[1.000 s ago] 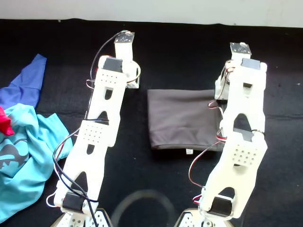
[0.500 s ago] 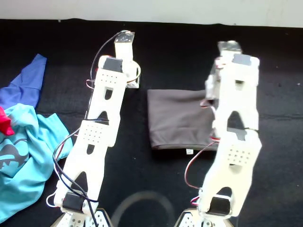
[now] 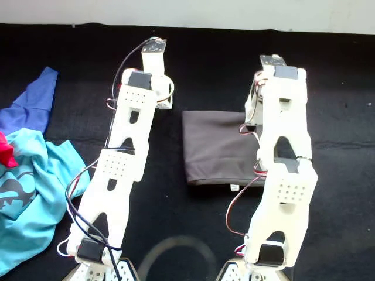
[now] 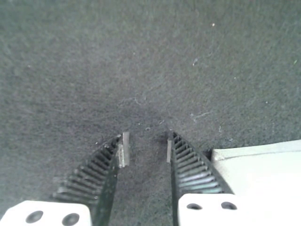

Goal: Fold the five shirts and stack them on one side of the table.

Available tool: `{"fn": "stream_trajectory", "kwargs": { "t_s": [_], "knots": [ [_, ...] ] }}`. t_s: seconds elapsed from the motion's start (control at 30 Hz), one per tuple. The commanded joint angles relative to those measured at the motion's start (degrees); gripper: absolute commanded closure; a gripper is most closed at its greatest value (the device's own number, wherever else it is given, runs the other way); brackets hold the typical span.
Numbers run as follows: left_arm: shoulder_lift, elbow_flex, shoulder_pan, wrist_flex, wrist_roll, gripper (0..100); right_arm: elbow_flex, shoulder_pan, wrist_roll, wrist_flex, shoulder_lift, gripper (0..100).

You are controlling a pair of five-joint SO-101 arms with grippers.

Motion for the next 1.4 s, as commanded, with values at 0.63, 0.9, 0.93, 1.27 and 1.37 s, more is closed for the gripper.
{"fn": "stream_trajectory", "kwargs": {
  "t_s": [0.63,0.9,0.93,1.27,1.37],
  "knots": [
    [-0.9,-1.4,0.0,-0.9,0.4,85,-2.7,3.0,-0.2,-3.0,11.4,99.5],
    [-0.9,-1.4,0.0,-0.9,0.4,85,-25.0,12.4,7.5,-4.2,12.2,99.2],
    [-0.9,-1.4,0.0,-1.0,0.4,85,-26.2,13.7,9.8,-6.5,12.2,99.2],
    [-0.9,-1.4,0.0,-1.2,0.4,85,-26.8,19.8,13.0,-36.6,17.5,99.2],
    [-0.9,-1.4,0.0,-1.2,0.4,85,-26.8,21.1,13.1,-45.2,20.7,99.2]
  ]
}}
